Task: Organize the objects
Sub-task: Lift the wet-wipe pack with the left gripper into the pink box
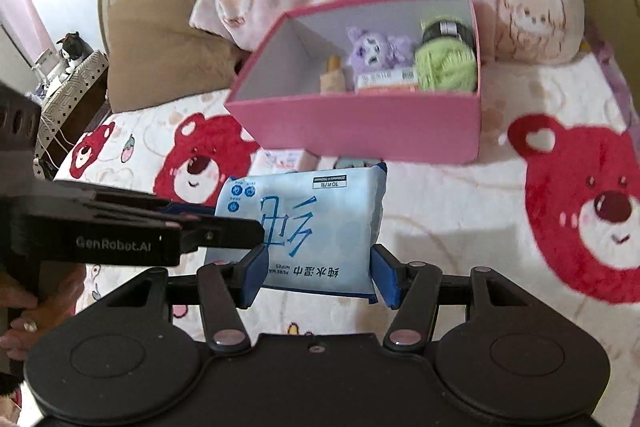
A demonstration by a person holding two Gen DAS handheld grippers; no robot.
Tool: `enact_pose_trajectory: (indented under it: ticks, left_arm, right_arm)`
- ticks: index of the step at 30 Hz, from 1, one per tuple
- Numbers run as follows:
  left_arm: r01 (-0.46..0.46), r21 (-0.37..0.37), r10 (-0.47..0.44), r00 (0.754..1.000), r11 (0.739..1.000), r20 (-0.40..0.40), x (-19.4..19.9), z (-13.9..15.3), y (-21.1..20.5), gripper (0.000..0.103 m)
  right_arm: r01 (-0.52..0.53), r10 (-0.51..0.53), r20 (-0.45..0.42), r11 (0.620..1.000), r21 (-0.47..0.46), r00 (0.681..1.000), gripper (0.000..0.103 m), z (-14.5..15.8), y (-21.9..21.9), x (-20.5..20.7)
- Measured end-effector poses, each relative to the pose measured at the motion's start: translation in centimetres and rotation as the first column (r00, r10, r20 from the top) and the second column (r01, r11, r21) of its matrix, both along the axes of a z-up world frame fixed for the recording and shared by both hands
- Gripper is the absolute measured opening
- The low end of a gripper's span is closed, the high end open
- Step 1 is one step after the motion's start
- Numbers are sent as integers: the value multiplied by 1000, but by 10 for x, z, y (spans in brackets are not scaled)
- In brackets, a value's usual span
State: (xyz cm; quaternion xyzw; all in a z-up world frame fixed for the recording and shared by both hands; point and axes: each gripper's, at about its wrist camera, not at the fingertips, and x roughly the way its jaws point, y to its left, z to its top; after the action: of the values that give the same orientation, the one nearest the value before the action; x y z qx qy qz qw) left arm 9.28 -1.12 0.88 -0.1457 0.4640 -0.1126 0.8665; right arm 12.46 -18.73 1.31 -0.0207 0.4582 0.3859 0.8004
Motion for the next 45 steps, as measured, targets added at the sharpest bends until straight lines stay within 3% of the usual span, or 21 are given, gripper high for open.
enact_pose_trajectory:
  ticks: [5,11,14,19,24,29,35,45]
  left_arm:
    - [12,16,-13,997,1000,80,2,39,3,30]
    - [10,71,-18,994,997,112,21,77,8,30]
    - [-13,108,0,992,994,123,34,87,11,30]
    - [-107,82,94,984,991,153,65,89,32,30]
    - [-167,64,153,972,984,178,106,84,46,30]
    - [-159,110,140,977,981,160,151,71,51,30]
    - [-189,101,177,977,977,118,189,30,61,30]
    - [-198,58,198,980,978,14,232,-36,65,31]
  right_arm:
    - [-8,8,78,1000,-3,997,62,34,6,2]
    - [-19,17,139,1000,15,990,57,63,18,17]
    - [-11,8,170,1000,14,985,49,70,29,31]
    - [-30,24,201,999,24,979,41,73,49,62]
    - [-39,36,190,999,9,981,39,64,70,101]
    - [-29,28,148,1000,6,989,39,44,88,147]
    - [-29,30,48,999,-20,998,39,6,106,187]
    - [7,-10,-27,993,-116,1000,39,-43,123,228]
